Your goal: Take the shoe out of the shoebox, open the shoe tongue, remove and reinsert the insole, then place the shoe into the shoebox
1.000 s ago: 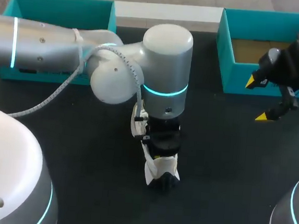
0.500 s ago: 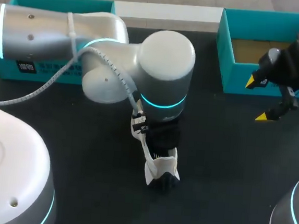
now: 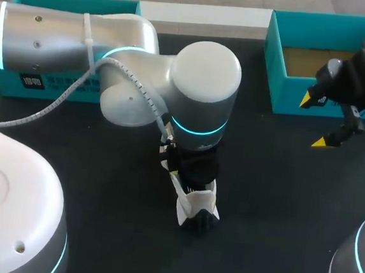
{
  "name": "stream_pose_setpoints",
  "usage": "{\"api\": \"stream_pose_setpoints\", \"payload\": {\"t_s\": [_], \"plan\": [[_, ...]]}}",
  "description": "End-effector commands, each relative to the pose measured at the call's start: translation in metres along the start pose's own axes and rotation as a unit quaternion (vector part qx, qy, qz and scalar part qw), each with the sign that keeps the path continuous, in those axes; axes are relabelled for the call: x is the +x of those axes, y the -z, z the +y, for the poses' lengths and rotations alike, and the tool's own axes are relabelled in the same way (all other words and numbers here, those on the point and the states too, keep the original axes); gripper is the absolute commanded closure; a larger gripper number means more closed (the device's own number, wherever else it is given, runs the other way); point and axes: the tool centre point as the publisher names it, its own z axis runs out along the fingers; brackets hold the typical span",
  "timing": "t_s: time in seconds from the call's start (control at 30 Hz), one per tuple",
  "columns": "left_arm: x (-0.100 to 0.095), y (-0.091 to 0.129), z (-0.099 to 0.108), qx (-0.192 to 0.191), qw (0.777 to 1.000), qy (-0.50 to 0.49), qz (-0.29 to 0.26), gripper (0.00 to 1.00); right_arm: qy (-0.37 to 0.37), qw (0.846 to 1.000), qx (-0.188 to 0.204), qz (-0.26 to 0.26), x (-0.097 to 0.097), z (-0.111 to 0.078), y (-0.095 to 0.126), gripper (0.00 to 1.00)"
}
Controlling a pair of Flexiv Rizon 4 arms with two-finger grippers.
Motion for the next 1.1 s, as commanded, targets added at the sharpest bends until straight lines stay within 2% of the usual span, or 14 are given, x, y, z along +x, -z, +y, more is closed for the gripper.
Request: {"api": "stream_pose_setpoints", "payload": {"t_s": [0.03, 0.27, 0.67, 1.0, 1.1], "plan": [[0.002, 0.001, 0.002, 0.005, 1.0, -0.008, -0.003, 0.0, -0.001, 1.0, 0.002, 0.001, -0.001, 0.001, -0.001, 0.0], [0.006, 0.002, 0.003, 0.004, 1.0, -0.01, 0.004, 0.0, -0.001, 1.0, 0.002, 0.001, -0.001, 0.001, -0.001, 0.0], [0.002, 0.038, 0.018, 0.035, 0.999, -0.01, -0.023, 0.0, -0.001, 1.0, 0.002, 0.001, -0.001, 0.001, -0.001, 0.0], [-0.003, 0.052, 0.035, 0.063, 0.997, -0.035, -0.017, 0.0, -0.001, 1.0, 0.002, 0.001, -0.001, 0.001, -0.001, 0.0], [-0.005, 0.058, 0.038, 0.053, 0.997, -0.046, -0.015, 0.0, -0.001, 1.0, 0.002, 0.001, -0.001, 0.001, -0.001, 0.0]]}}
